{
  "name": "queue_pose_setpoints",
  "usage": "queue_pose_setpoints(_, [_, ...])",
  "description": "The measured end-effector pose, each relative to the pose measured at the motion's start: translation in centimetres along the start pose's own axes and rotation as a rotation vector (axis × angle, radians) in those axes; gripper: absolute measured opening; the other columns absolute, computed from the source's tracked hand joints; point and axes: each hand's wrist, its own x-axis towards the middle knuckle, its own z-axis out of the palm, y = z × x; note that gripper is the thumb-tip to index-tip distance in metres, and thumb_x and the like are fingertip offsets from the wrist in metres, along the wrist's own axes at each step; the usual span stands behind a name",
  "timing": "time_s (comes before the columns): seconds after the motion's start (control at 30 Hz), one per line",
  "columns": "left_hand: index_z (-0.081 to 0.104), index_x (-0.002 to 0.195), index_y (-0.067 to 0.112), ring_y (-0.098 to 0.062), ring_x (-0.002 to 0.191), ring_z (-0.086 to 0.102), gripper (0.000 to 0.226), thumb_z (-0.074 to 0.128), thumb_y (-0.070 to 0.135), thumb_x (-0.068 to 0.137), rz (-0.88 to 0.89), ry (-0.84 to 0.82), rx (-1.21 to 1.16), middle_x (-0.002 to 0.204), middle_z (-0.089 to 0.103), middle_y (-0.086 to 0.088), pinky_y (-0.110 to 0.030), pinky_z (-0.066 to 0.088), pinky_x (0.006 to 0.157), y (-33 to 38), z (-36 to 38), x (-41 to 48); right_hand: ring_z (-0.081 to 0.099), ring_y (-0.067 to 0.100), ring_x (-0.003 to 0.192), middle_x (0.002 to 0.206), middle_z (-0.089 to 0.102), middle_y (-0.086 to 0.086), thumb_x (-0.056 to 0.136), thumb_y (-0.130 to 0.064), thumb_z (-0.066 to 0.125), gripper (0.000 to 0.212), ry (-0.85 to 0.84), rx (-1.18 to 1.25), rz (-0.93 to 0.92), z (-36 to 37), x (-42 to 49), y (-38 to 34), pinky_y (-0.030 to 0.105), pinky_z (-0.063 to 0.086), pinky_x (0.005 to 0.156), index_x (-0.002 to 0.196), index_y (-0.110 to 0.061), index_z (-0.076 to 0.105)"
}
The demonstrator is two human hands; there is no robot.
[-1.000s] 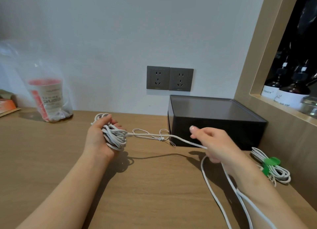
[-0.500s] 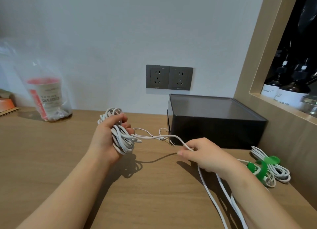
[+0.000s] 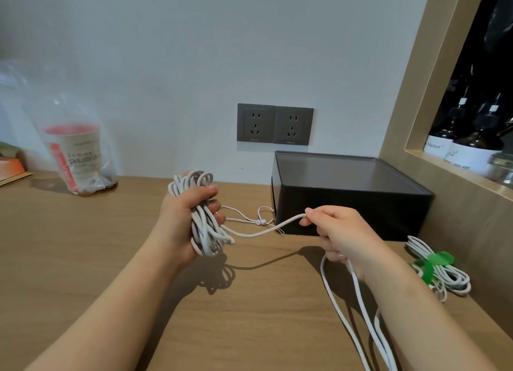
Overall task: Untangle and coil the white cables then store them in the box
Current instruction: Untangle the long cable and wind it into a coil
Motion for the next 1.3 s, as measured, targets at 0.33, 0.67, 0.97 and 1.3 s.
queue_pose_setpoints(0.33, [0.045, 0.103, 0.018, -0.013, 0.048, 0.056, 0.049, 0.064, -0.010, 0.067, 0.069, -0.110, 0.142, 0.061, 0.055, -0.005, -0.034, 0.057, 0.050, -0.4, 0.9, -0.9, 0.048, -0.010, 0.045, 0.045, 0.051, -0.027, 0.092, -0.030, 0.054, 0.018, -0.217, -0.308, -0.167, 1.6, -1.0, -0.2, 0.010, 0.030, 0.049, 0.081, -0.027, 0.068])
queue_pose_setpoints(0.67, [0.062, 0.066, 0.006, -0.011, 0.037, 0.052, 0.041, 0.090, 0.000, 0.037, -0.330, -0.331, -0.242, 0.048, 0.051, 0.000, -0.020, 0.048, 0.038, -0.1, 0.9, -1.4, 0.049, 0.000, 0.052, 0.060, 0.052, -0.010, 0.089, -0.037, 0.057, 0.020, -0.145, -0.409, -0.208, 2.3, -0.8, 0.1, 0.012, 0.035, 0.051, 0.075, -0.026, 0.064])
queue_pose_setpoints(0.97, [0.060, 0.084, 0.015, -0.010, 0.040, 0.044, 0.039, 0.076, -0.002, 0.054, -0.202, -0.261, 0.036, 0.066, 0.047, -0.006, -0.019, 0.041, 0.036, -1.0, 1.5, -1.4, 0.036, 0.004, 0.034, 0.045, 0.044, -0.007, 0.091, -0.037, 0.052, 0.028, -0.137, -0.206, -0.168, 2.6, -0.6, -0.1, 0.017, 0.031, 0.037, 0.077, -0.014, 0.060])
queue_pose_setpoints(1.3, [0.052, 0.107, 0.017, -0.013, 0.048, 0.052, 0.051, 0.065, -0.001, 0.060, -0.079, -0.271, 0.480, 0.070, 0.059, -0.005, -0.025, 0.044, 0.043, -2.1, 2.3, -2.2, 0.029, 0.005, 0.032, 0.044, 0.039, -0.003, 0.099, -0.016, 0.036, 0.033, -0.315, 0.158, -0.163, 2.4, -0.9, -0.8, 0.016, 0.022, 0.033, 0.074, -0.010, 0.058])
